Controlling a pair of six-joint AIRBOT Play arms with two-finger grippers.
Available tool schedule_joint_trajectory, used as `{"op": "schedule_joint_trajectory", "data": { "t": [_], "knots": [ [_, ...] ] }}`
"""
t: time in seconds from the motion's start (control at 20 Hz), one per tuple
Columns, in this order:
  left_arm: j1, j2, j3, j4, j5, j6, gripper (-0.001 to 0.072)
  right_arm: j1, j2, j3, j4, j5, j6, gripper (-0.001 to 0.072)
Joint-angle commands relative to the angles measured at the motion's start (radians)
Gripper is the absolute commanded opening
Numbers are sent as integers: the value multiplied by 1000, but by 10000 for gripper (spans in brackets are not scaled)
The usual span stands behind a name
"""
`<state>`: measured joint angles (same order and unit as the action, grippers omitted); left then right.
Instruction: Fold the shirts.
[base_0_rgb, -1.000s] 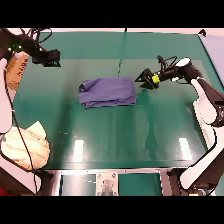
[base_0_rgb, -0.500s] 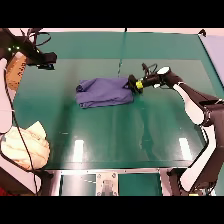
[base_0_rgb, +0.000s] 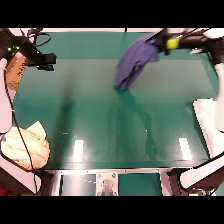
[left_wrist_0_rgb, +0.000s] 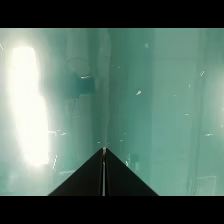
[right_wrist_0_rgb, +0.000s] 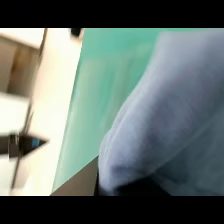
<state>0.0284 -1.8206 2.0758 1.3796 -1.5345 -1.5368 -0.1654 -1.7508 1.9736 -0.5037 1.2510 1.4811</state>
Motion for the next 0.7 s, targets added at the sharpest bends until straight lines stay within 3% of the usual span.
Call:
{"op": "schedule_joint_trajectory", "data": {
  "t": [0.0, 0.4, 0.65],
  "knots": [
    [0, 0, 0, 1, -4, 0, 25, -207, 103, 40, -7, 40, 35, 21],
    [0, 0, -20, -4, 1, -1, 25, -634, 115, 40, -158, 143, 68, 21],
    [0, 0, -94, -4, 5, -1, 25, -748, 142, 39, -375, 266, 190, 21]
  ]
}}
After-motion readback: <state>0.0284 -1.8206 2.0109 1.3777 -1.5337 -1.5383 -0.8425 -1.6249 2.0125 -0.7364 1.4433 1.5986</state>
